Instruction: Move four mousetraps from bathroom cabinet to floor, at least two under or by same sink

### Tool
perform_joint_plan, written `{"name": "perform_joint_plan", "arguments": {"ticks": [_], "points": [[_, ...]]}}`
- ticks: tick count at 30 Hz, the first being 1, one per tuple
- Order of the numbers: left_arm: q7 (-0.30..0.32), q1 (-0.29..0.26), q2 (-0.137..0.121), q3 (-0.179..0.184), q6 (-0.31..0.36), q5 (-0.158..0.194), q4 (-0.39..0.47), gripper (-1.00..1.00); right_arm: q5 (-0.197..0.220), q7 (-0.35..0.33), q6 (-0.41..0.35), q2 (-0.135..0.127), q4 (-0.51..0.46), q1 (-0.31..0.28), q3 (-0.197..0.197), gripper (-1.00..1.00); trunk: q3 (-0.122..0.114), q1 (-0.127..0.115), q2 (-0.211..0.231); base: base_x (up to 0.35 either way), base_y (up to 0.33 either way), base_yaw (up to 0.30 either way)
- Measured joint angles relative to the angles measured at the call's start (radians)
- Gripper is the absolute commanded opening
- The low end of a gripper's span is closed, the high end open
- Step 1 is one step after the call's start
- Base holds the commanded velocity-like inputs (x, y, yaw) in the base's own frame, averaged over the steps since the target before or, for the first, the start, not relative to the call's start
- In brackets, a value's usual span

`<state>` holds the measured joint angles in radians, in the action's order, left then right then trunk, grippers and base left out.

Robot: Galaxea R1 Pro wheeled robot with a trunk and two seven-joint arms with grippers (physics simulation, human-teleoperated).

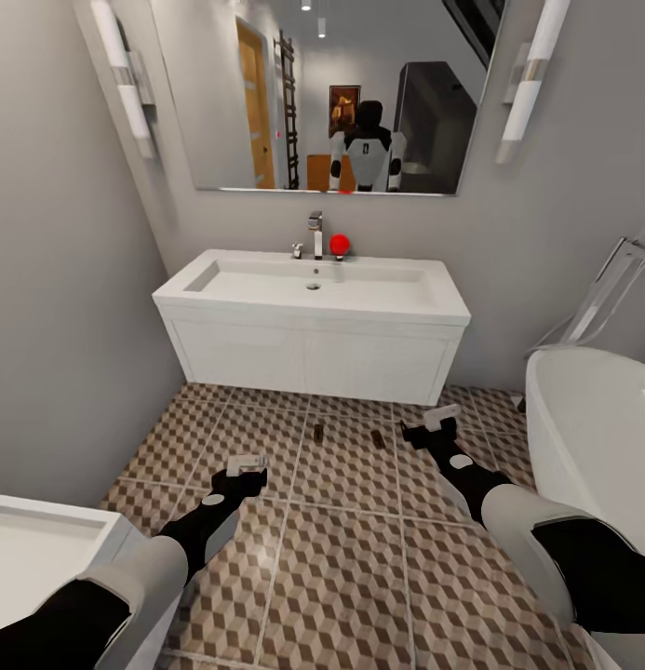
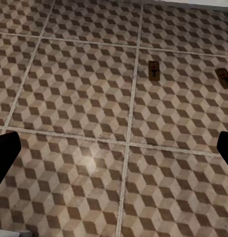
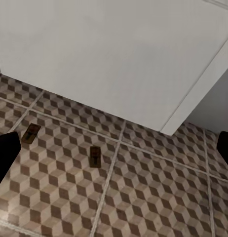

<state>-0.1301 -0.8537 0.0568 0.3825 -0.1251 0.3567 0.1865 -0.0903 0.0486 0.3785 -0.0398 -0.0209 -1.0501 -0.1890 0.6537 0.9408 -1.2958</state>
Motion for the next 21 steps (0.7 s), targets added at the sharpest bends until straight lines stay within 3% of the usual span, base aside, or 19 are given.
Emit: {"name": "perform_joint_plan", "arguments": {"ticks": [21], "points": [[0.0, 0.0, 0.0, 0.0, 0.0, 0.0, -0.001, 1.0, 0.0, 0.0, 0.0, 0.0, 0.0, 0.0, -0.001, 1.0, -0.099, -0.081, 0.147, 0.0, 0.0, 0.0]]}}
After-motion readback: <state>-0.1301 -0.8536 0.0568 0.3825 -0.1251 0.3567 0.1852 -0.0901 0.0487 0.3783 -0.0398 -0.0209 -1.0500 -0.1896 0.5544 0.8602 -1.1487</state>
